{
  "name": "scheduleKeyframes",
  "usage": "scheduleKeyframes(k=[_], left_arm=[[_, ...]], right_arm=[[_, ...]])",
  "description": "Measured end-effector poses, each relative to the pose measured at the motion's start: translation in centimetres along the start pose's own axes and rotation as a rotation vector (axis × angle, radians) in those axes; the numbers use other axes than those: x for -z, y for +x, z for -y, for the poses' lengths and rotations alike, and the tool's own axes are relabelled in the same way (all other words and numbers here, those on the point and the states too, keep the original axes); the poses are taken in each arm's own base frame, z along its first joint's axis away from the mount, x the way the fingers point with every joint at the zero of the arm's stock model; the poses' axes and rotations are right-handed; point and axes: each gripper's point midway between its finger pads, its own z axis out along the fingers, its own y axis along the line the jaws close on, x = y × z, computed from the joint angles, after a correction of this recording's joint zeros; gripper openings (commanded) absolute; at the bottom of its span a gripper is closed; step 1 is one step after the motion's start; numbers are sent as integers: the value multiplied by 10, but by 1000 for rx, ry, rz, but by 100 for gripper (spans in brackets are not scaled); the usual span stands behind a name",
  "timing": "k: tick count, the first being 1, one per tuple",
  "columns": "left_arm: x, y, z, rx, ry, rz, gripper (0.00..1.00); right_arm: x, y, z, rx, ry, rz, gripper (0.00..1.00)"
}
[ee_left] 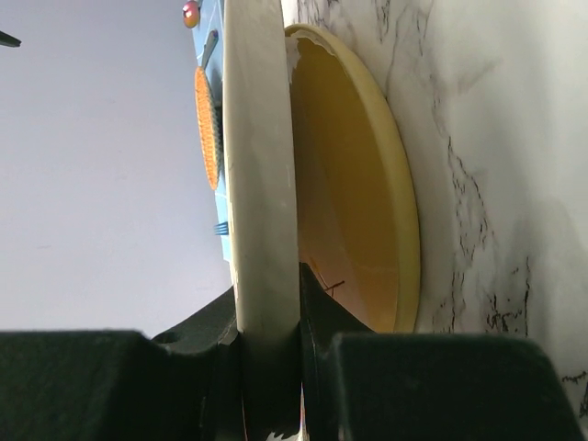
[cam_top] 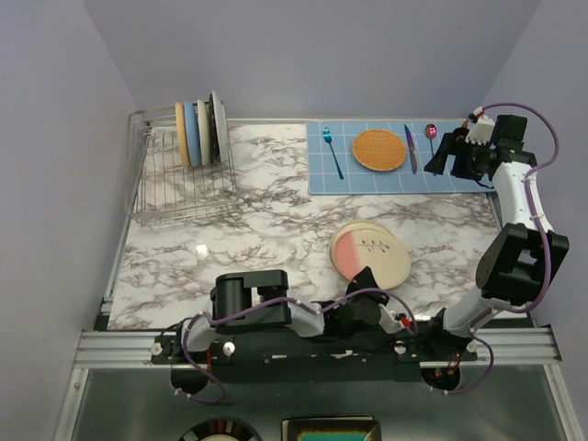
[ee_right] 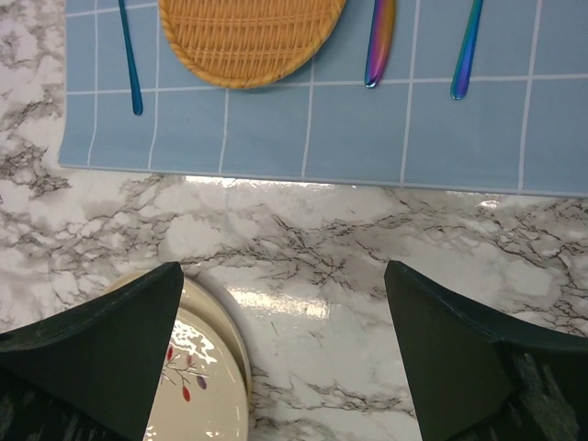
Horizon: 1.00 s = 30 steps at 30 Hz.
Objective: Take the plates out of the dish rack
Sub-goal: Place the plate at the center of the board.
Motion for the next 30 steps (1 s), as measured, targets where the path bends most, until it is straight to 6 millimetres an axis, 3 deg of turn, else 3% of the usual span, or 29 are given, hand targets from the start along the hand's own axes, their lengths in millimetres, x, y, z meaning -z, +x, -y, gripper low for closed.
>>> scheduleKeyframes(k=[2,10,24,30], left_arm=[[-2,0,0,4,4,-4,7],[-5,1,-2,29,10,-16,11],[-6,3,0,40,16,-20,34],[-6,11,14,44,65,-39,43]], right_arm=[[0,0,0,0,-2,0,100],[-1,4,-1,-3,-10,-8,100],[-2,7,-1,-5,-12,-14,100],[-4,10,-1,-8,-15,-18,100]])
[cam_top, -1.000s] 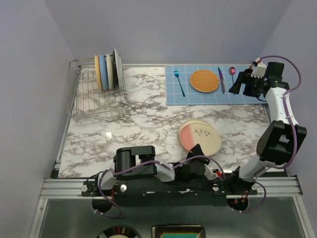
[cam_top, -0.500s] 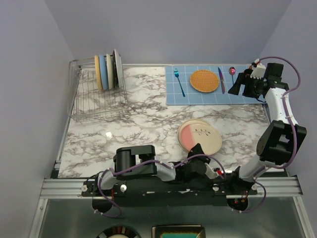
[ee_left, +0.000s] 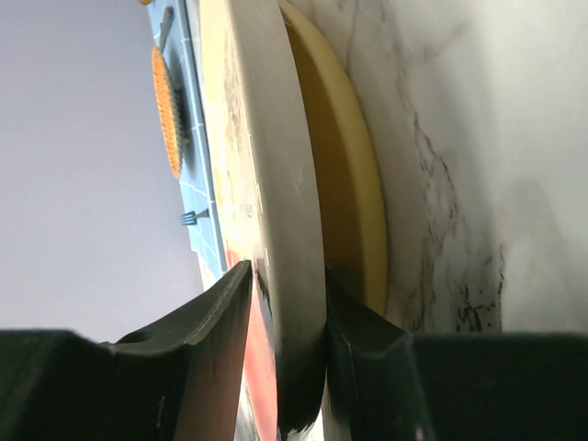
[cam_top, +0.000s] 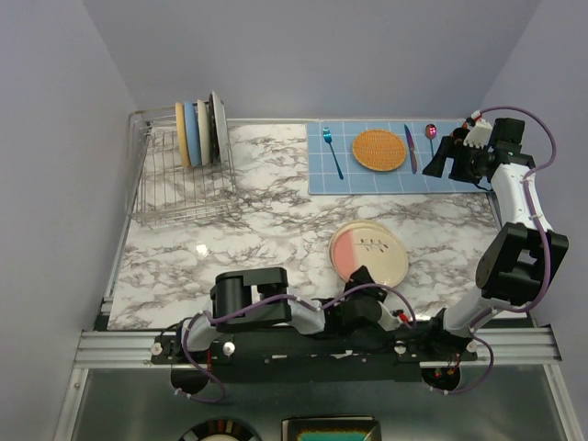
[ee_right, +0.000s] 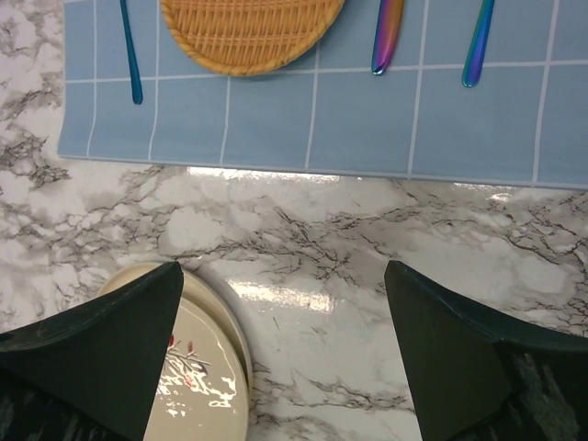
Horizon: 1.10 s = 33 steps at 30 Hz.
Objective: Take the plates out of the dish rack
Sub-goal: Place the plate at the center of the board.
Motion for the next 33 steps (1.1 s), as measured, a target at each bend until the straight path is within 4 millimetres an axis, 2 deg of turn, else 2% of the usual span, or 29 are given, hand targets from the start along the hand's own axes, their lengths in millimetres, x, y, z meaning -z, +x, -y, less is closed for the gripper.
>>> scheduleKeyframes(k=[5,14,33], left_arm=[[0,3,3,1,11,-9,51],[2,4,-2,22,8,-13,56],[12,12,1,37,133,-36,57]], right_arm=[[0,0,0,1,-3,2,100],[0,0,1,-3,-1,2,100],[-1,2,0,-3,-12,3,100]])
